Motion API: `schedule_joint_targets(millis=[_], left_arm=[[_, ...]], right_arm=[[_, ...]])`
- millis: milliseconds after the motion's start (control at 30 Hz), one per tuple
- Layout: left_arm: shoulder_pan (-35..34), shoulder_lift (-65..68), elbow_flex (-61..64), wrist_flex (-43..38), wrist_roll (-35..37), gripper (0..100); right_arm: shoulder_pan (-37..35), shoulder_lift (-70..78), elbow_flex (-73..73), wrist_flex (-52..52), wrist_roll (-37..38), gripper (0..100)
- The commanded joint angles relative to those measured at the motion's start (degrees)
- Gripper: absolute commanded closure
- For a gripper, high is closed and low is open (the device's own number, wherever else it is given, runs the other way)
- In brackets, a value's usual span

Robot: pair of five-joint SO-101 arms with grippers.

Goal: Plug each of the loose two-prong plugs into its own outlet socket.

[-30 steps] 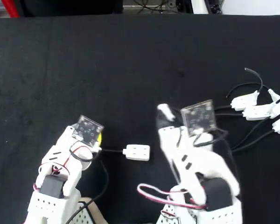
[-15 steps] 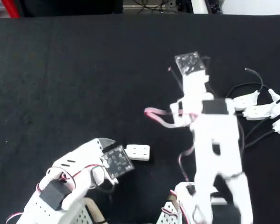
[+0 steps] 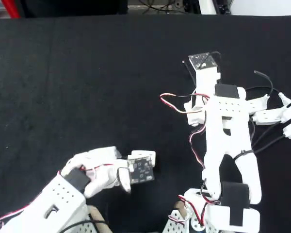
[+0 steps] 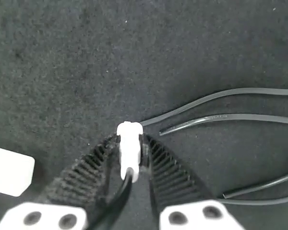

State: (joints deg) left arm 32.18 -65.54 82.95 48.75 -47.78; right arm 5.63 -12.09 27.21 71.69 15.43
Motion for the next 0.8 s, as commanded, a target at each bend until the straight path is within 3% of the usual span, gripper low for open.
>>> schedule_joint_targets(millis=[0,67,200,500,767], left_arm=[[1.3,8.4,-12.5,1.3,2.7,79],[4.3,11.2,-16.7,1.8,2.7,73],[9.0,17.4,-24.0,1.5,1.7,74],[7.6,42.5,-33.7,-0.9,-10.7,74],[5.1,56.6,-41.1,-4.7,-9.3,74]], right_arm=[[-0.5,0.0,-3.3,0.2,0.2,98.5],[-0.4,0.0,-3.3,0.2,0.3,98.5],[0.9,-0.4,-3.3,0.3,0.3,98.5],[2.4,-0.4,-3.7,1.7,4.3,98.5],[2.3,-0.4,-4.3,2.3,4.3,98.5]])
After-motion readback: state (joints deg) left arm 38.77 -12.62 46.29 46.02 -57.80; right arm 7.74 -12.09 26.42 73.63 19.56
